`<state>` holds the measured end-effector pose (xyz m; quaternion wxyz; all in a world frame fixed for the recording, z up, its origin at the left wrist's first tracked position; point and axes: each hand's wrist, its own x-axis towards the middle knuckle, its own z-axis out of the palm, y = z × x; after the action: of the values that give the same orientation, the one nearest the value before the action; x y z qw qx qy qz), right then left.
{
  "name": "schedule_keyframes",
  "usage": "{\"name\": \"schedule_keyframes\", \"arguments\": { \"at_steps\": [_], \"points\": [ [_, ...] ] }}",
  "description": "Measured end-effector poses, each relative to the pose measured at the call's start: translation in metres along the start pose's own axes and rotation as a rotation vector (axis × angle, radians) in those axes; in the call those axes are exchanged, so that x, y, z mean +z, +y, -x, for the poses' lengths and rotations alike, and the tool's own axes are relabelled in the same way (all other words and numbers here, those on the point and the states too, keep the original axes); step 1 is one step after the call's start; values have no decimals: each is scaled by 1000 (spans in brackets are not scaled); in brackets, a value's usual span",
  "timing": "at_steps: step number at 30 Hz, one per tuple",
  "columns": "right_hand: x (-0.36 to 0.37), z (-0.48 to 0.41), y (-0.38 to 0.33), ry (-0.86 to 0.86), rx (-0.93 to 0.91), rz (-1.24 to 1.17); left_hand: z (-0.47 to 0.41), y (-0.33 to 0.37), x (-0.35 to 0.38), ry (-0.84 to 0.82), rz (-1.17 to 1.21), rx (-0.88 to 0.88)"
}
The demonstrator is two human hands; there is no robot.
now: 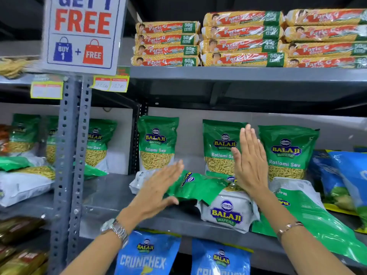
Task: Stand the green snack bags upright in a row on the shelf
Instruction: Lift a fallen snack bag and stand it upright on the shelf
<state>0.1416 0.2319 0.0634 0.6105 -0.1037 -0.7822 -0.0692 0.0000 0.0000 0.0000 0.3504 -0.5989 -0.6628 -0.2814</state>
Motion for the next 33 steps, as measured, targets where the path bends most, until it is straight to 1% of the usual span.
{"name": "schedule_keyframes", "arguments": {
  "at_steps": [2,3,4,8,9,12,13,14,16,18,20,24,26,28,30,31,33],
  "points": [
    [-8,0,0,-7,17,-7,11,1,6,-167,-47,3],
    [-10,1,2,-10,31,-16,15,1,12,-194,-94,-19],
    [-10,5,4,-29,41,-32,17,3,19,-177,-101,-32],
    [-16,8,6,-46,66,-101,7,9,22,107,-46,-55],
    [-19,8,7,-65,80,-110,6,9,21,152,-24,-67],
    [-26,8,7,-123,145,-173,1,8,15,308,102,-192],
    [-27,7,8,-153,174,-199,-1,6,12,374,112,-240],
    [-26,6,8,-204,196,-218,-4,3,9,442,77,-290],
    [-22,1,4,-371,235,-306,-13,-5,-2,567,6,-427],
    [-15,-9,-8,-524,302,-492,-22,-16,-14,662,100,-517],
    [-3,-21,-25,-583,339,-620,-30,-29,-26,746,191,-578],
    [24,-43,-75,-573,347,-827,-38,-63,-39,758,319,-642],
    [39,-54,-97,-522,421,-907,-41,-75,-42,734,398,-679],
    [52,-64,-112,-408,517,-924,-48,-86,-44,703,435,-752],
    [61,-70,-119,-283,592,-940,-53,-98,-47,652,468,-863],
    [65,-74,-120,-257,614,-938,-56,-105,-48,619,502,-914],
    [70,-78,-118,-263,582,-865,-59,-119,-48,554,550,-984]
  ]
}}
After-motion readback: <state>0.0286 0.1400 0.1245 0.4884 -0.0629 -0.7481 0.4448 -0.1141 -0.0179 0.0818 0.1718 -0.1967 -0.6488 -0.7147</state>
